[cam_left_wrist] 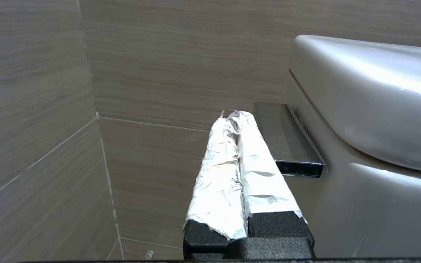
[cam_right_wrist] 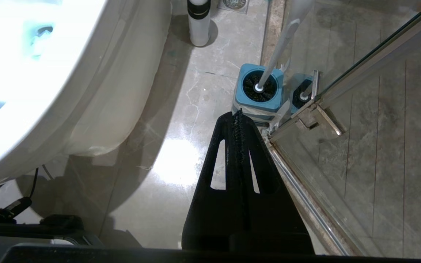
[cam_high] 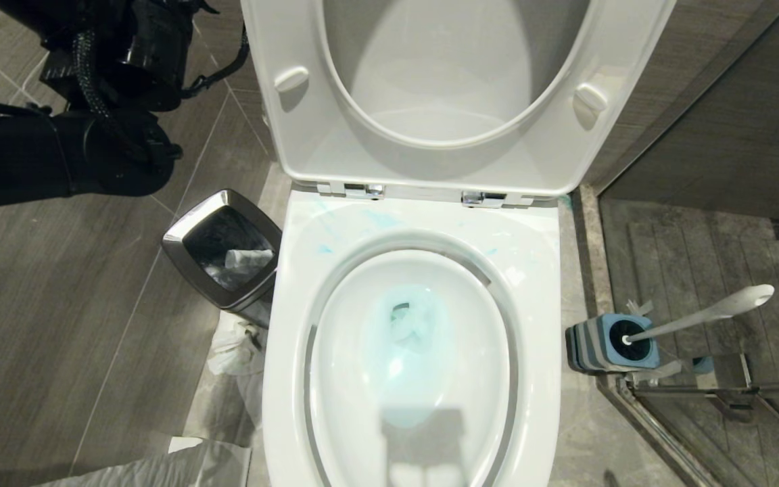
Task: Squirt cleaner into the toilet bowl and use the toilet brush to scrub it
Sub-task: Flush the toilet
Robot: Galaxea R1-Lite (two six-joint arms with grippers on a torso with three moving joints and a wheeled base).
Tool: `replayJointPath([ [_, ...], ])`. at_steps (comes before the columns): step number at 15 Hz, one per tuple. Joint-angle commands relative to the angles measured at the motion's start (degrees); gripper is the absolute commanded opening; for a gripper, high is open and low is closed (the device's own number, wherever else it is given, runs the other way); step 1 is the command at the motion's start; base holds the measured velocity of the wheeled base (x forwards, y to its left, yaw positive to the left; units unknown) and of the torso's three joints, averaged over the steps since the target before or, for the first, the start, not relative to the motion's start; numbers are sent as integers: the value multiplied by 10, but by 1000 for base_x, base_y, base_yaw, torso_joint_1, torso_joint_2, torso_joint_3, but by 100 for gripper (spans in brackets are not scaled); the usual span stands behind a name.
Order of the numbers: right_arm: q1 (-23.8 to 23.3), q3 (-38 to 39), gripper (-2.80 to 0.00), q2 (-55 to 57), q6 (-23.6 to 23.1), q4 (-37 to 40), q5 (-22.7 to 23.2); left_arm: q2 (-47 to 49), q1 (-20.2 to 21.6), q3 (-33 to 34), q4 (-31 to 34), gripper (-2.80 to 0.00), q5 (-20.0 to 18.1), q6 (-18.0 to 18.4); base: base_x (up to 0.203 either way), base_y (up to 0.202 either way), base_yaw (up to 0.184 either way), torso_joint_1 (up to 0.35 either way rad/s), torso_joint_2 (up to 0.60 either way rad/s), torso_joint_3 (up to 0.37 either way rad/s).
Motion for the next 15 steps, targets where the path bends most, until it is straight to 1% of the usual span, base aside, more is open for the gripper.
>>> replayJointPath([
  [1,0,7,-280,0,0,0,1,1,-5,0,-2,-280,0,1,0,0,0,0,0,0],
  [6,0,7,-280,0,0,0,1,7,-25,-2,1,-280,0,2,0,0,0,0,0,0],
  [15,0,7,-280,0,0,0,0,9,-44,-11,1,-280,0,7,0,0,0,0,0,0],
])
